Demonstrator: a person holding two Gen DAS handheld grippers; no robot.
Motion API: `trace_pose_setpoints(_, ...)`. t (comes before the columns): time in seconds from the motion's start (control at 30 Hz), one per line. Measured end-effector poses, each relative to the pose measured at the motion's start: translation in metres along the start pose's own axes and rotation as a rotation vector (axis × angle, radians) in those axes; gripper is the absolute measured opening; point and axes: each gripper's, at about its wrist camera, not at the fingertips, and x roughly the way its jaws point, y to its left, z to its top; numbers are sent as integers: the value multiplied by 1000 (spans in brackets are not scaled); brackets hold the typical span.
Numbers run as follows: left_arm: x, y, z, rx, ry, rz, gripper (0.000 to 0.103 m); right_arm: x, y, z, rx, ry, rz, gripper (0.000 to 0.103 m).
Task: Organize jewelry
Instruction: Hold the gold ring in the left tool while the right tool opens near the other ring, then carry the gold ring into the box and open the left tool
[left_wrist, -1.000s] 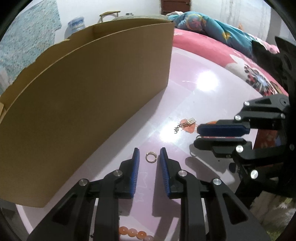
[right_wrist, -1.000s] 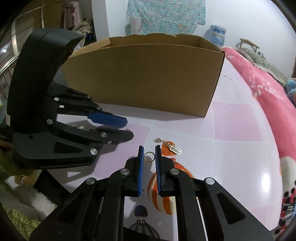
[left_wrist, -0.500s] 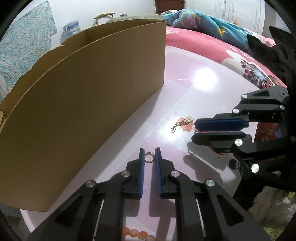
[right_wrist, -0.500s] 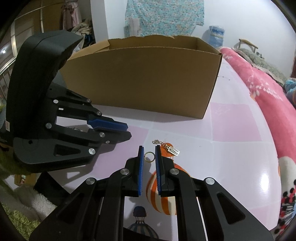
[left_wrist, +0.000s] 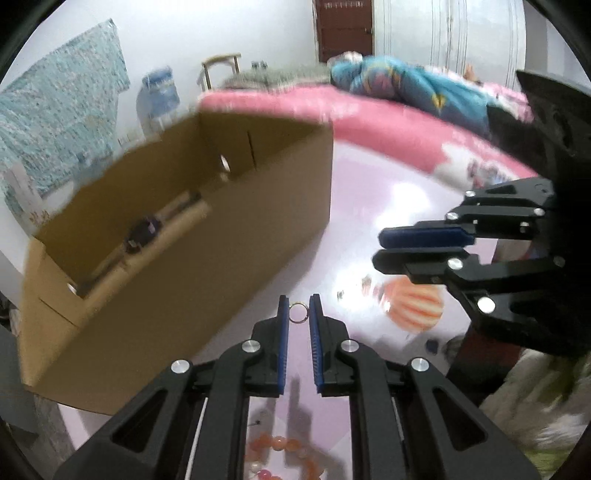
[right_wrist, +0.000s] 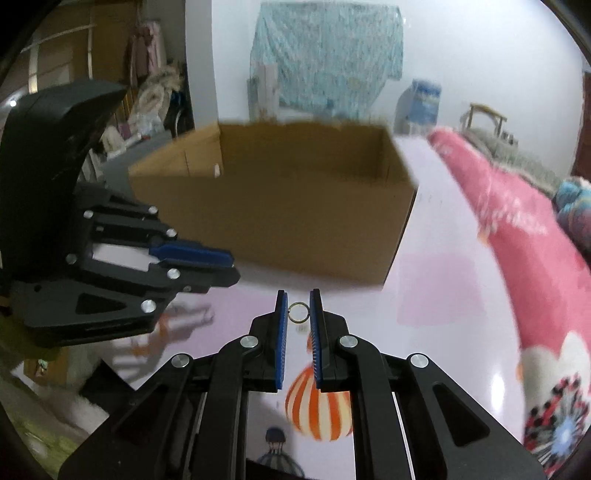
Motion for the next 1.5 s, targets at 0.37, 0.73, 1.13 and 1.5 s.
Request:
trace_pose_setpoints(0.37,-15,81,56,-174,-103,46,10,25,-15,83,-27,-124,85,10)
trace_pose_setpoints(0.73,52,176,76,-447,111,-50,11,141,-40,133,190,220,326,13)
trace_pose_setpoints(1.13,58,175,79,-477,110,-65,11,120,-61,140,281,170,350,18)
trace_pose_setpoints(1.5,30,168,75,-477,57,-52,20,86,-70,130,341,81,326,33)
